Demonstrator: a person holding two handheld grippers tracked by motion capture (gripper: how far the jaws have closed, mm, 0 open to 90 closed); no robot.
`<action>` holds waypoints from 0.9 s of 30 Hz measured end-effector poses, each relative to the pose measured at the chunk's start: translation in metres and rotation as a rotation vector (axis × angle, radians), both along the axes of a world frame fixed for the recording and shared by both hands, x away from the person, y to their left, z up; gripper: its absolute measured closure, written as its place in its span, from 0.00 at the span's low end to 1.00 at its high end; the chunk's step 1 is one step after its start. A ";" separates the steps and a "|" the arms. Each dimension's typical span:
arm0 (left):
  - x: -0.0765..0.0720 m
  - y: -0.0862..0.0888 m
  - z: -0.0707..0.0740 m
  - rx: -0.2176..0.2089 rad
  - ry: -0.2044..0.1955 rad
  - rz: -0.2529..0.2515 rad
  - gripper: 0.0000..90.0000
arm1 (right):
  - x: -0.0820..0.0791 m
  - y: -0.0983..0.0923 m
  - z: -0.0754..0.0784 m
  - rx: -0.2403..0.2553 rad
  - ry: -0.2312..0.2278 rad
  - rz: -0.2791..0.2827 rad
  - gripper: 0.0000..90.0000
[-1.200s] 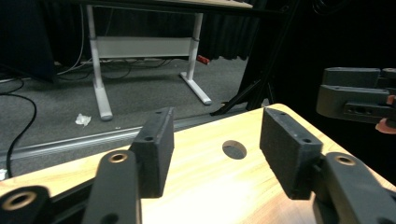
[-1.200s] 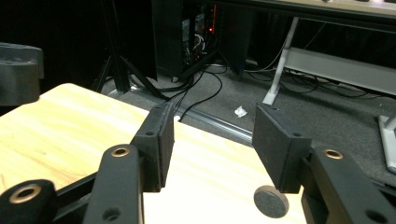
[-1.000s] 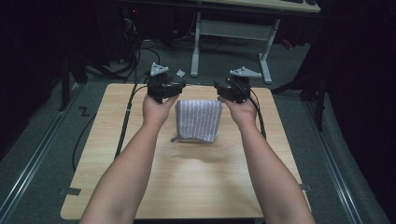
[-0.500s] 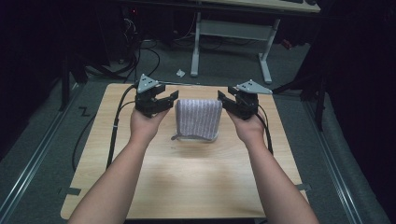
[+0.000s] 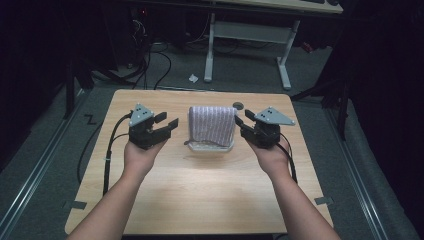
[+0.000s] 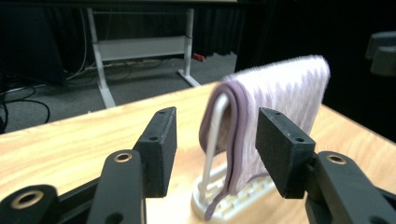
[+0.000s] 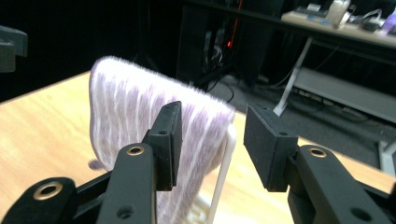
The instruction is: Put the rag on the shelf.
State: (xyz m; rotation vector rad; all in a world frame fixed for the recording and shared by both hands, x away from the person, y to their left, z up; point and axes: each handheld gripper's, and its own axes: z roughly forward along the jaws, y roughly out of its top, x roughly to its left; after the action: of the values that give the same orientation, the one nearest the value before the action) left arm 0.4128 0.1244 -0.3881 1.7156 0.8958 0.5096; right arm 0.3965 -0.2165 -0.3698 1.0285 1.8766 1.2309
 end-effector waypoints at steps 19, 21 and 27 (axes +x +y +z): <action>-0.013 -0.011 -0.049 0.063 0.111 -0.072 0.55 | -0.014 -0.004 -0.056 -0.033 0.119 0.004 0.60; -0.015 -0.015 -0.056 0.072 0.124 -0.083 0.54 | -0.015 -0.005 -0.063 -0.020 0.135 0.005 0.59; -0.024 -0.020 -0.084 0.085 0.184 -0.119 0.52 | -0.024 -0.005 -0.088 -0.020 0.184 0.014 0.56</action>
State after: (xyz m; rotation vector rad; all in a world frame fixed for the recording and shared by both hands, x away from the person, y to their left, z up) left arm 0.3884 0.1049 -0.4719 1.9041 0.9053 0.3180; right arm 0.3722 -0.2212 -0.4580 1.1531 2.0342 1.1564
